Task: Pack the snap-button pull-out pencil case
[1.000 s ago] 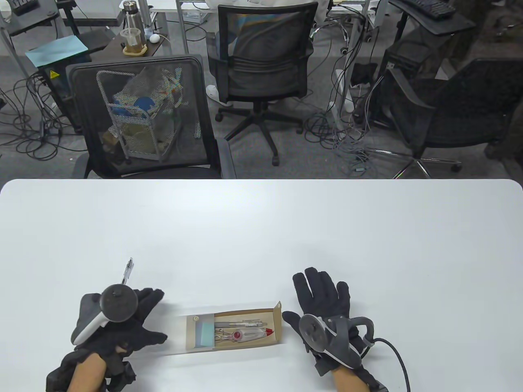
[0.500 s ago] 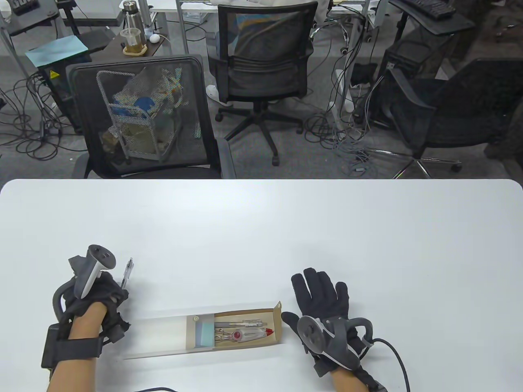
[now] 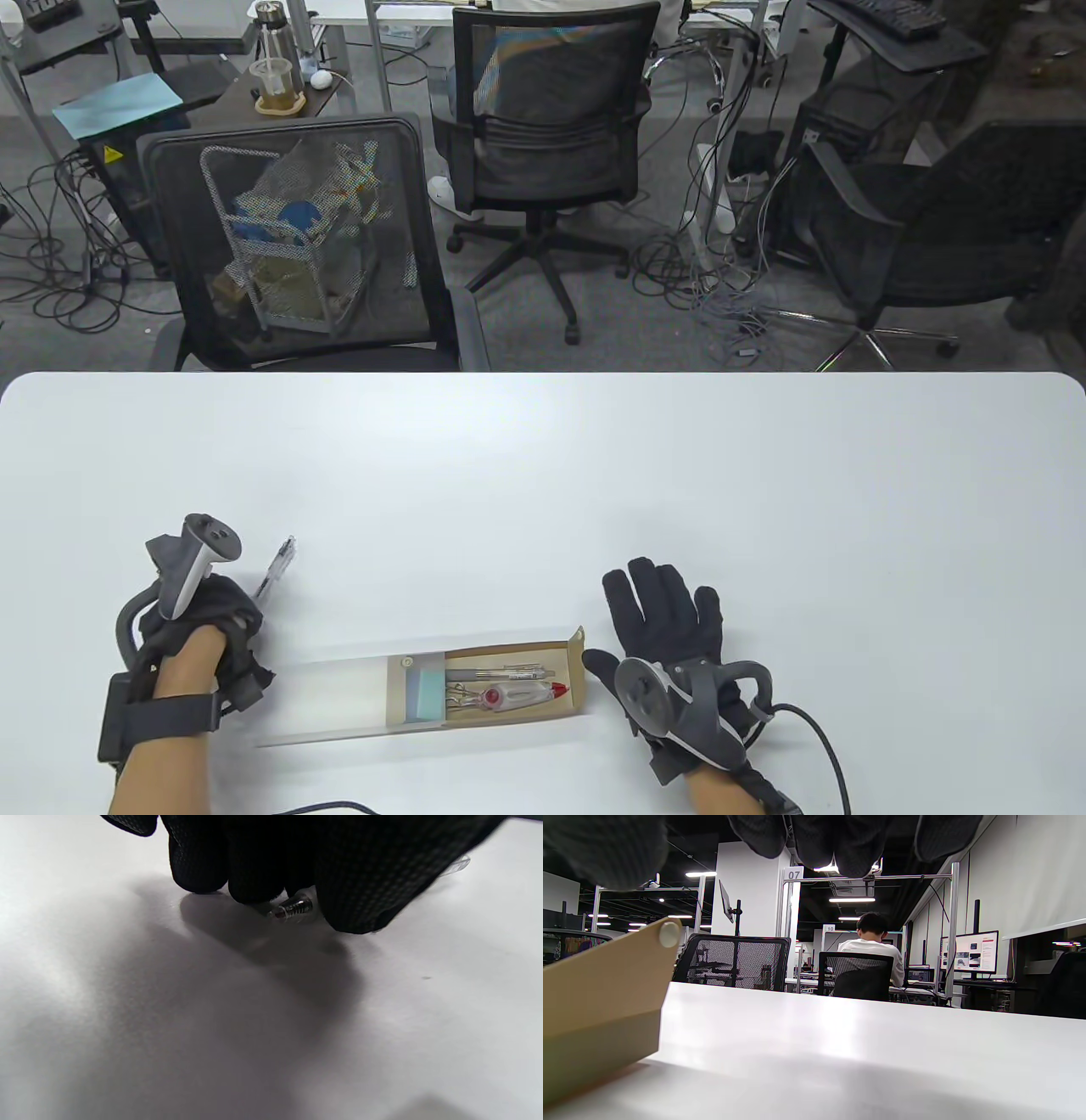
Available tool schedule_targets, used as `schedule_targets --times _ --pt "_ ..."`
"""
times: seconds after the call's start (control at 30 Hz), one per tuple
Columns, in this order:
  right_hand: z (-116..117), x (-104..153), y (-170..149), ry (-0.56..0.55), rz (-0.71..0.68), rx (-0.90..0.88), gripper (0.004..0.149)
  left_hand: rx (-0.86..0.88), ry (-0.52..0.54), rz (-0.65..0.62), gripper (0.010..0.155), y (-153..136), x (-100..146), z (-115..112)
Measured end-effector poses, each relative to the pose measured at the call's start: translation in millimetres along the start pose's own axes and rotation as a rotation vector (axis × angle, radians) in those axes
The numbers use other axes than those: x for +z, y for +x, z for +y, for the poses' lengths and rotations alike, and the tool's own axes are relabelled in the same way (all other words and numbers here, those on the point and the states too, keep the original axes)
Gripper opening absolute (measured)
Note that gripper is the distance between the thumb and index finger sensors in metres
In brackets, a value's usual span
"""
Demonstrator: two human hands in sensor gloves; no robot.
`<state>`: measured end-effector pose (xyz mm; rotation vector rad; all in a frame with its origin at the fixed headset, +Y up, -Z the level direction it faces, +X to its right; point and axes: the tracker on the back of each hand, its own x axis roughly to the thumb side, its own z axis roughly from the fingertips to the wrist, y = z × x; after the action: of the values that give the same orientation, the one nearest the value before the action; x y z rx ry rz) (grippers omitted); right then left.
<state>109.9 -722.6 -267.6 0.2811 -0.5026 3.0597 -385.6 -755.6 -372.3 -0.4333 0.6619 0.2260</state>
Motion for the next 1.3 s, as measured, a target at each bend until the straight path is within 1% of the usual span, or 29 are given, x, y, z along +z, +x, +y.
schedule_targets --times 0.07,0.13,0.17,0.2,0.27,0.3,0.33,0.37,0.43,0.5,0.53,0.6,0.67,0.77,0.87,0.93,1.0,1.07,1.17,1.3 --pt "0 0 0 0.001 0.0 -0.001 0.084 0.022 0.058 -0.094 0.052 6 13 4" --pt "1 0 1 0.006 -0.001 -0.001 0.085 0.025 0.118 -0.22 0.052 16 32 6" --pt "1 0 1 0.01 -0.001 0.0 0.084 0.014 0.157 -0.297 0.052 24 47 6" --pt "1 0 1 0.011 -0.001 0.001 0.085 0.003 0.183 -0.344 0.052 28 57 5" --pt "1 0 1 0.014 -0.002 0.002 0.084 -0.035 0.273 -0.496 0.051 43 90 -1" --pt "1 0 1 0.014 -0.001 0.003 0.084 -0.051 0.295 -0.535 0.051 47 100 -4" --pt "1 0 1 0.015 -0.001 0.006 0.084 -0.079 0.326 -0.593 0.051 54 119 -9" --pt "1 0 1 0.015 -0.001 0.007 0.085 -0.094 0.342 -0.632 0.051 58 129 -13" --pt "1 0 1 0.019 0.002 0.014 0.084 -0.129 0.372 -0.751 0.051 68 161 -28" --pt "1 0 1 0.019 0.005 0.032 0.084 -0.17 0.398 -0.82 0.051 73 181 -42" --pt "0 0 0 0.021 0.008 0.033 0.084 -0.222 0.427 -0.862 0.051 76 195 -54" --pt "0 0 -1 0.025 0.014 0.032 0.084 -0.283 0.48 -0.91 0.051 79 209 -68" --pt "0 -1 -2 0.029 0.02 0.038 0.084 -0.298 0.493 -0.944 0.051 81 218 -75" --pt "-3 0 -1 0.014 0.014 0.025 0.083 -0.288 0.493 -0.962 0.051 82 225 -77" --pt "-16 4 9 -0.075 -0.04 -0.009 0.075 -0.304 0.514 -0.956 0.051 81 228 -78" --pt "-24 9 19 -0.121 -0.101 -0.093 0.069 -0.315 0.535 -0.947 0.051 80 229 -78" --pt "-27 13 36 -0.086 -0.178 -0.185 0.063 -0.318 0.549 -0.947 0.051 79 230 -79" --pt "-26 16 54 -0.048 -0.228 -0.148 0.06 -0.321 0.562 -0.951 0.051 78 231 -79" --pt "-20 18 74 -0.012 -0.256 -0.074 0.054 -0.322 0.579 -0.964 0.05 76 234 -81" --pt "-15 17 82 0.039 -0.261 -0.078 0.046 -0.307 0.612 -0.98 0.05 74 237 -81"
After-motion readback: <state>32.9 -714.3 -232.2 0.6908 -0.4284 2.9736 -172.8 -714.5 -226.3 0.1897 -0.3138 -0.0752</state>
